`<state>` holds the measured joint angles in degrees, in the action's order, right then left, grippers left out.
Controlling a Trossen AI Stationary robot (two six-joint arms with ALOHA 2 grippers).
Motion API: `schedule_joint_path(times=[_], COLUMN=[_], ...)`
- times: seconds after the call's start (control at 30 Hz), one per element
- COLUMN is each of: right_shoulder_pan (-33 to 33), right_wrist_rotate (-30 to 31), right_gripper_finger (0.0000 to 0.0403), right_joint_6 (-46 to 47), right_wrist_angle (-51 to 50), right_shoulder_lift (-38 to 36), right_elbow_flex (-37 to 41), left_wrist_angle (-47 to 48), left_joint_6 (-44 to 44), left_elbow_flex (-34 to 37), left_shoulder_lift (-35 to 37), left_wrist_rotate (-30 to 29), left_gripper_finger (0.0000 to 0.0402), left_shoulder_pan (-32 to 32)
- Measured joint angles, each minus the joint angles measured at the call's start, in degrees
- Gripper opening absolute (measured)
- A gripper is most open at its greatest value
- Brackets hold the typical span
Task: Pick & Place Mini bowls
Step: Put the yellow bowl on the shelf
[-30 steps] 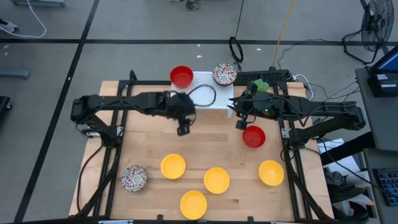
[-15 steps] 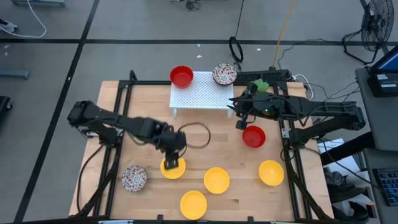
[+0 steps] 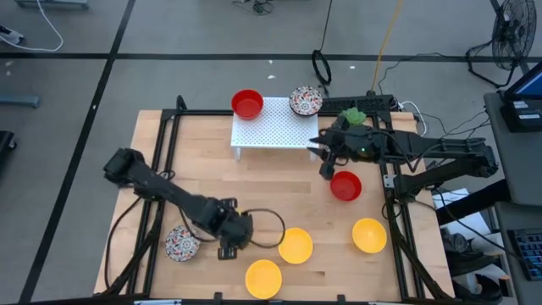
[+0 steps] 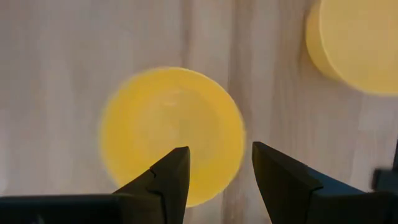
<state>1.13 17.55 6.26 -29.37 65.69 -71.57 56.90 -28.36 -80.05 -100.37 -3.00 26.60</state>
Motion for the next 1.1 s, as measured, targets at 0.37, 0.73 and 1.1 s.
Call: schedule_joint_path(times=[0.37,0.73,1.1], right_shoulder_pan=[-0.1,-0.1,-0.1], right_wrist_rotate=[-10.1,-10.2,-10.3], right_gripper_finger=[0.0105,0.0105,0.0105], right_joint_6=[3.8,6.2,9.5], right_wrist_angle=[4.7,4.7,4.3], right_shoulder_lift=[0.0,0.0,0.0], right_elbow_flex=[0.0,0.0,0.0], left_wrist_angle=[-0.1,-0.2,0.1], left_joint_6=[3.2,3.6,5.5], left_elbow_flex=[0.0,0.0,0.0], left_shoulder_lift=[-9.2,-11.7,-10.6], left_wrist_rotate=[3.1,-0.1,0.7], left_gripper_finger=[0.0177,0.014,0.0011], left_shoulder_pan=[1.5,1.6,-0.1])
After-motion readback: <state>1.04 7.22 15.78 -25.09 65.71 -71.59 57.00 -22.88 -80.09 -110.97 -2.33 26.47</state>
